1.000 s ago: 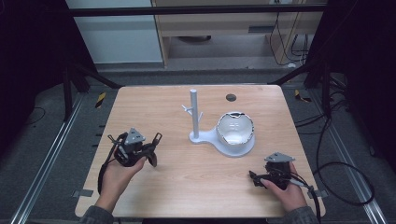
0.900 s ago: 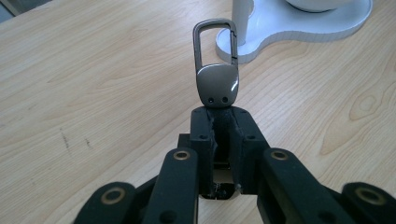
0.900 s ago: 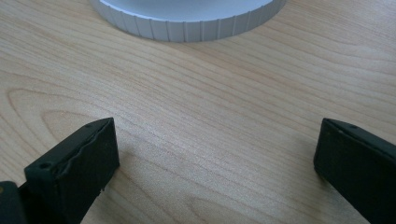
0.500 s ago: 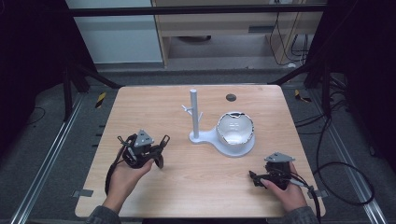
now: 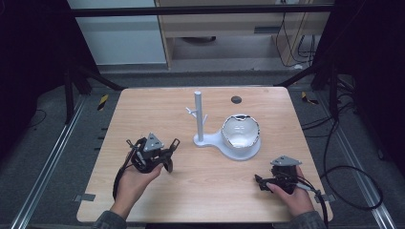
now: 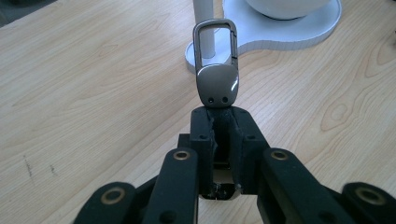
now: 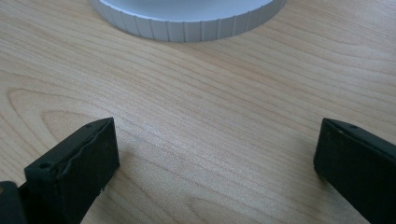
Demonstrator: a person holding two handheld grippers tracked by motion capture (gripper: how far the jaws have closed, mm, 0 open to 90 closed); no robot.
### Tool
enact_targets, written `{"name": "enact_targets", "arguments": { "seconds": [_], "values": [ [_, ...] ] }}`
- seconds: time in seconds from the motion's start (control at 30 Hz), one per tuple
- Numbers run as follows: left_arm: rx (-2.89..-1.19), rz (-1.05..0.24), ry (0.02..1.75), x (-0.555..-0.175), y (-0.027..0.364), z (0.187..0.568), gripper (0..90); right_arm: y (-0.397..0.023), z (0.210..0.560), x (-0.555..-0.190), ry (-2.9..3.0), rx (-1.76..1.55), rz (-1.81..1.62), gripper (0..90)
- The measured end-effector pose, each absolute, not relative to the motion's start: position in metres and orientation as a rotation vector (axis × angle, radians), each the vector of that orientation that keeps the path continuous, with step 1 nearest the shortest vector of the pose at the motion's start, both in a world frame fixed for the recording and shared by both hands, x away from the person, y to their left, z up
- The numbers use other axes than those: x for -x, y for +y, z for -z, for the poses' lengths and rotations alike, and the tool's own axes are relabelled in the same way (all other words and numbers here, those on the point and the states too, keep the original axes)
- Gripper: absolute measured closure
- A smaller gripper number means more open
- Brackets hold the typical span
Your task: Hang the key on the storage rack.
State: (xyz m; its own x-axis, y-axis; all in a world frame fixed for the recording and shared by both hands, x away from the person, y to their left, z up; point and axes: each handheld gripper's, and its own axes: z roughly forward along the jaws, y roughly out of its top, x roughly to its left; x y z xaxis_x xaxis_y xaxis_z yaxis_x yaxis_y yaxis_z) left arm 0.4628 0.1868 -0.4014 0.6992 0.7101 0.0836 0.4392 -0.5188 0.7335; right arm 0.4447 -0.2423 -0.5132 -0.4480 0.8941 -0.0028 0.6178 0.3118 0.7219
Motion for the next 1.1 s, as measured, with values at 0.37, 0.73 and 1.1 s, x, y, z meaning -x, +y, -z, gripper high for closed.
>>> {"name": "enact_targets", "arguments": {
  "seconds": [0.37,0.73,1.1],
  "values": [
    [-2.201,-0.484,0.85,-0.462,0.175,0.4,80.5,-0.242,0.513,-0.445,2.18,-1.344,-0.928,0.4],
    [-2.179,-0.489,0.848,-0.463,0.165,0.397,80.5,-0.242,0.513,-0.445,2.18,-1.344,-0.928,0.4],
    [-2.145,-0.498,0.845,-0.463,0.161,0.392,80.4,-0.242,0.513,-0.445,2.181,-1.343,-0.928,0.4]
  ]
}}
